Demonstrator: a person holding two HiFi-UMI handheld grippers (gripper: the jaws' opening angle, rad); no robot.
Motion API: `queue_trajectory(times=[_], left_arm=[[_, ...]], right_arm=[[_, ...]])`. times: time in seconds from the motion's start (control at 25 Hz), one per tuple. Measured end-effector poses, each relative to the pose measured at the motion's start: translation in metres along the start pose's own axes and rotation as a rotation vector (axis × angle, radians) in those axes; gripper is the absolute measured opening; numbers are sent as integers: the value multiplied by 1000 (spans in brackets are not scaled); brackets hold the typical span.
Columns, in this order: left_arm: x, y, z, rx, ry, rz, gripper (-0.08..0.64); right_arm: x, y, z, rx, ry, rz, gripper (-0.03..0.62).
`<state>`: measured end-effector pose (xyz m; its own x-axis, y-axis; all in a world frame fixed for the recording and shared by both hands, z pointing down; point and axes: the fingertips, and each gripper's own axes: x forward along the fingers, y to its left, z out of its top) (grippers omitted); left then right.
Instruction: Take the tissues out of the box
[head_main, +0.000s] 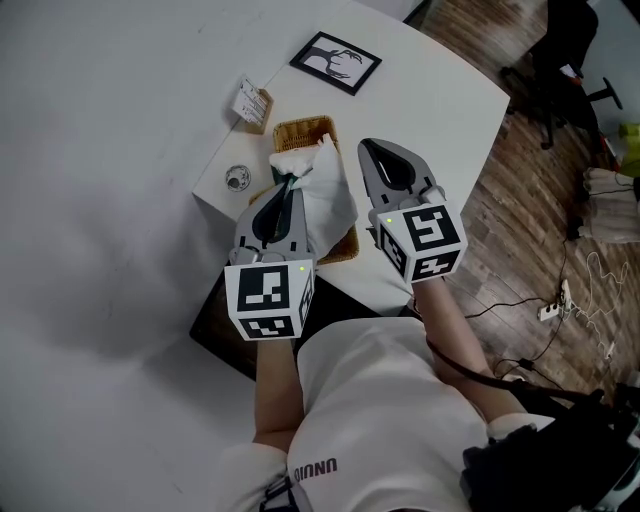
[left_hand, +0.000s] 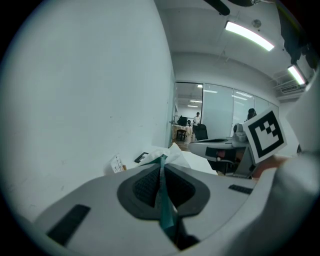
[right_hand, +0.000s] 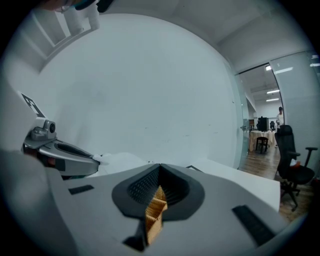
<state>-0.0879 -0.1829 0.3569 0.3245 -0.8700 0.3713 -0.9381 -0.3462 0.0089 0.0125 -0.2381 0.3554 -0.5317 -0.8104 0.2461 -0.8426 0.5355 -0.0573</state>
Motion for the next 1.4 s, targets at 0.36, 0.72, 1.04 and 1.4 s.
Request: queue_trajectory(times=[0.36,0.72,1.04,1.4], left_arm=[[-7,2,9,6,-24,8,21],[-9,2,12,3,-31,13,21],[-9,6,12,-6,-33,19,21],[-7,6,14,-5,-32,16,21]], right_arm=[[-4,4,3,-4,-12,11,18],[-5,4,5,-5,-15,13,18],[-4,4,4,-6,-15,10,18],[-2,2,5,-6,-12,9,18]])
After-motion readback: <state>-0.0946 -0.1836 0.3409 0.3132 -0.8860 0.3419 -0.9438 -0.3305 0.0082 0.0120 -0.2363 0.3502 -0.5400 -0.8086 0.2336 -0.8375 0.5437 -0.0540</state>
